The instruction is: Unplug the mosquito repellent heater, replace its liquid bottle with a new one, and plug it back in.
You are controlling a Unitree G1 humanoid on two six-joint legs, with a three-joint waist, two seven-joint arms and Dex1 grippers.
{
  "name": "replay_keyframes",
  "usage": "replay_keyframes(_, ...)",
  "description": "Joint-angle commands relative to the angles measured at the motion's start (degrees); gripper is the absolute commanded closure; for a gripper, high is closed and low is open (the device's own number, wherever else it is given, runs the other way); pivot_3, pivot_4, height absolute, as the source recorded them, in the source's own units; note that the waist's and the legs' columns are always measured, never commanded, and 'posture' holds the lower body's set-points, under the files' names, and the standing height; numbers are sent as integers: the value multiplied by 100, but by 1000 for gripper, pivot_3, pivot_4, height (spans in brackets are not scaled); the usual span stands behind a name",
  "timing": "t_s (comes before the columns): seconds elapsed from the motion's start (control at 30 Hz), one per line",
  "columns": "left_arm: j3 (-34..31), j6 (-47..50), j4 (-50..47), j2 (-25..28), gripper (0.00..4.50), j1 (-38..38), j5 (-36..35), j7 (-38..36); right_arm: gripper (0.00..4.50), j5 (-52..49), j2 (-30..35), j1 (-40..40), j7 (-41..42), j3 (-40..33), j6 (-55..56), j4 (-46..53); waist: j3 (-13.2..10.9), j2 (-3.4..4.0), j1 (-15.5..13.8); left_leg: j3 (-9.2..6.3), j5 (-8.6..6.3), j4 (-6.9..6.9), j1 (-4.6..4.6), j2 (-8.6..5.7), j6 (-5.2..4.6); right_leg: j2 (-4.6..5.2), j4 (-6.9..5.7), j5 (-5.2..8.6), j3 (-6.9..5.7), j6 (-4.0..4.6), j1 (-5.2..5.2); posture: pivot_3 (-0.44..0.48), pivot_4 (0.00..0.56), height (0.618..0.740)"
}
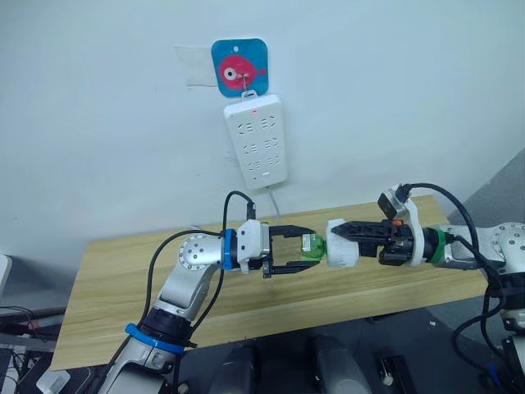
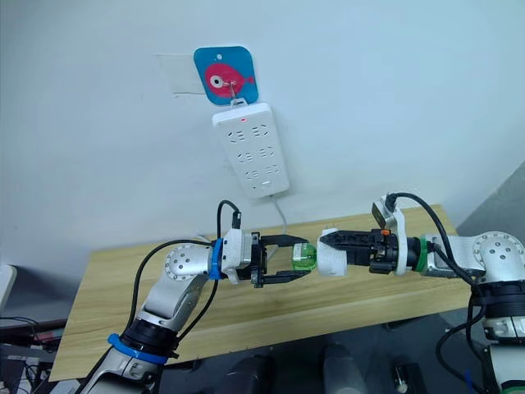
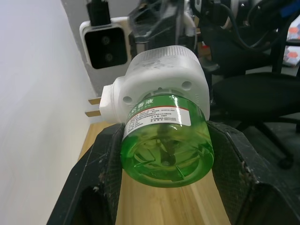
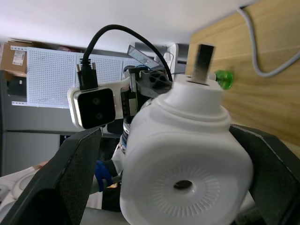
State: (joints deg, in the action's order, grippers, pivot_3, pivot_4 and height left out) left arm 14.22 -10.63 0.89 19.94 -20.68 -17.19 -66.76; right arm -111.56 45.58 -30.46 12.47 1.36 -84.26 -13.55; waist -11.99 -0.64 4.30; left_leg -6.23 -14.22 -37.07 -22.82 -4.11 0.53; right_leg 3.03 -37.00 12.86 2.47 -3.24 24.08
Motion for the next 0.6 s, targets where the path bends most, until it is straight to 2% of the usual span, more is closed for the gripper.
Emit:
replay_keyframes(0.03,-17,-239,-142,-31,2211,-23,55,86,23,-144,131,-164,226,69,-158,-11,0,0,-11,-1,0,0,0,0,0,0,0,0,0,0,0,-73,173,740)
replay_keyframes(0.2,-20,-330,-124,-53,2211,-18,121,188,23,-144,153,-246,118,170,-51,-3,0,0,-32,-1,0,-1,0,1,0,2,-1,0,0,-1,0,-68,176,740)
replay_keyframes(0.3,-31,-340,-62,-55,2211,-41,128,214,605,-144,140,-336,20,215,3,-91,0,0,-66,0,0,-2,0,1,0,2,-1,-1,1,-1,0,-68,182,740)
replay_keyframes(0.4,-22,-349,-29,-59,2211,-64,120,235,1534,-144,148,-443,51,224,-46,-186,0,0,-104,-1,0,-3,0,0,0,2,-2,-1,1,-2,1,-68,184,740)
replay_keyframes(0.53,-17,-281,-17,-74,2211,-84,70,254,1526,-144,172,-525,86,237,-73,-216,-1,0,-111,-1,0,-6,0,0,0,2,-1,-2,1,-2,0,-68,183,740)
replay_keyframes(0.6,-41,71,-109,-88,2211,-86,-111,292,1526,-144,178,-545,99,238,-61,-185,0,0,-111,-1,0,-6,0,0,0,2,-1,-2,1,-2,0,-68,185,740)
